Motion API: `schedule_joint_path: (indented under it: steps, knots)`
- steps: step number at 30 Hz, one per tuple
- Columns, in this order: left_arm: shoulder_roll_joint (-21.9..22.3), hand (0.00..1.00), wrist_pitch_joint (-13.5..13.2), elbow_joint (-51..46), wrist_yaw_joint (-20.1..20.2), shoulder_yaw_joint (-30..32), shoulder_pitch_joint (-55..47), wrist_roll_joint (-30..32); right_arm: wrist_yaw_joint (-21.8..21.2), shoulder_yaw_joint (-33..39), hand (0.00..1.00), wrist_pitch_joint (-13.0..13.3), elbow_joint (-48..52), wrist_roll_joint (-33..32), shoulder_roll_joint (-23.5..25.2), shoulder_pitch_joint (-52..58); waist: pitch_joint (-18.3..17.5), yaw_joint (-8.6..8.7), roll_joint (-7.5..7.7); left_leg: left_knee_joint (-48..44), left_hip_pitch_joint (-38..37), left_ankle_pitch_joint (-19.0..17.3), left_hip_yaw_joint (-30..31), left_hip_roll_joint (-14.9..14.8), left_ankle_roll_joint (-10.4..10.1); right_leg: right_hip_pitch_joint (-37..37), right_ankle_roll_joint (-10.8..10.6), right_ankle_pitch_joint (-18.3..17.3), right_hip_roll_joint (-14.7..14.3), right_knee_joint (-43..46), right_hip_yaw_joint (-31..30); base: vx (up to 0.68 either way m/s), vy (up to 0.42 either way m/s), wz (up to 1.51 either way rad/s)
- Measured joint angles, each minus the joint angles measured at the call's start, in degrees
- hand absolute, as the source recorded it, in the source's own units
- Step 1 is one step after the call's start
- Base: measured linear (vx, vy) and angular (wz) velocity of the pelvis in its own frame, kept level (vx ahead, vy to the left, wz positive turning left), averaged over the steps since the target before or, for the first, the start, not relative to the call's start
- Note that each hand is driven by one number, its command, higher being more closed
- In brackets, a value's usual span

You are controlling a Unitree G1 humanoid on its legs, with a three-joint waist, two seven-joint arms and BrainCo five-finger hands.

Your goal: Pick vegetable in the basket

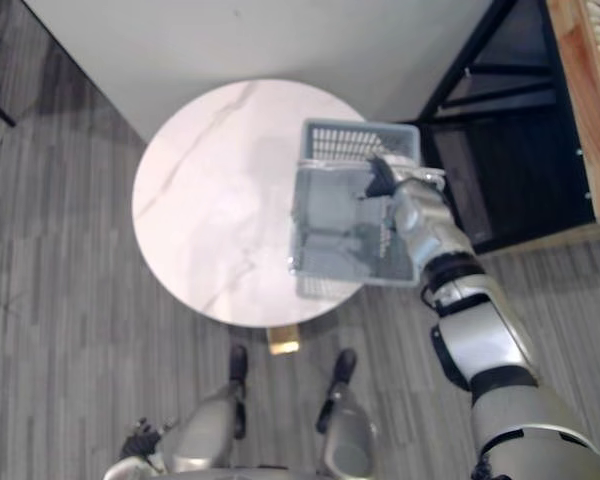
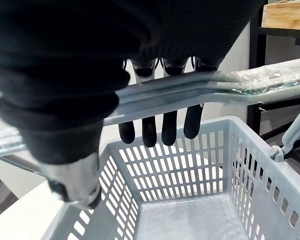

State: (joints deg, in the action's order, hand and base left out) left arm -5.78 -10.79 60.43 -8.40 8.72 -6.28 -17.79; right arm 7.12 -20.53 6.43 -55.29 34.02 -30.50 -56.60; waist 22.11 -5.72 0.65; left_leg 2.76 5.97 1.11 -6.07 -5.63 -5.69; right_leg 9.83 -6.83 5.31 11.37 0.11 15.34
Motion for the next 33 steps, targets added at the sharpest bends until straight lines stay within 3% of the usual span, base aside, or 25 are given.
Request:
schedule_joint_path:
  steps: [10, 16, 22, 25, 27, 33]
  knots:
    - [-0.13, 0.0, 0.08, -0.12, -0.1, -0.56, 0.43, 0.07, -0.67, -0.39, 1.0, -0.97, -2.19, 2.24, 0.62, 0.29, -0.01, -1.14, 0.02, -0.07, -1.19, 0.0, 0.5, 0.04, 0.0, -1.54, 0.0, 0.01, 0.08, -0.02, 0.02, 0.0, -0.002, 0.02]
    - [-0.25, 0.0, 0.3, -0.15, -0.08, -0.55, 0.46, 0.69, -1.97, -1.9, 1.0, -1.12, -2.69, 4.47, 3.77, 2.03, -0.21, -1.44, 0.35, 0.12, -3.28, 0.0, 0.92, 0.01, -0.01, -4.08, -0.01, 0.0, 0.05, -0.54, 0.25, -0.02, -0.005, 0.02]
    - [-1.31, 0.0, 1.61, -0.02, 0.1, -0.34, 0.31, 3.3, -5.01, -8.88, 1.0, -0.29, 0.86, 6.6, 4.53, 4.59, -2.93, -1.12, 2.23, 1.85, -4.69, 0.87, 1.1, -0.22, -0.31, -5.22, -0.08, 0.04, -0.34, -1.39, 0.38, -0.01, -0.012, 0.01]
    - [-1.72, 0.0, 2.61, 0.01, 0.11, 0.77, -0.25, 4.75, -6.2, -15.57, 1.0, 1.37, 7.83, 6.64, 3.59, 6.52, -6.2, -0.49, 3.75, 2.45, -5.39, 0.87, 0.02, -0.08, -0.3, -5.3, -0.46, 0.32, -0.35, -2.18, -0.53, 0.02, 0.004, -0.16]
    - [-2.22, 0.0, 2.71, 0.04, 0.19, 0.86, -0.25, 5.74, -7.61, -18.53, 1.0, 3.84, 14.64, 6.54, 1.56, 8.23, -7.85, -0.38, 4.85, 2.6, -6.46, 0.82, -1.33, -0.03, -0.34, -5.37, -0.57, 0.39, -0.41, -2.22, -2.04, 0.01, 0.003, -0.26]
    - [-3.0, 0.0, 3.85, 0.73, 0.68, 1.24, -0.59, 9.68, -10.1, -22.77, 1.0, 8.49, 28.19, 3.94, -5.34, 15.07, -11.37, 1.34, 5.45, 2.63, -7.92, 0.34, -3.28, 0.04, -0.46, -5.36, -0.86, 1.02, -0.58, -2.5, -4.7, -0.03, -0.002, -0.22]
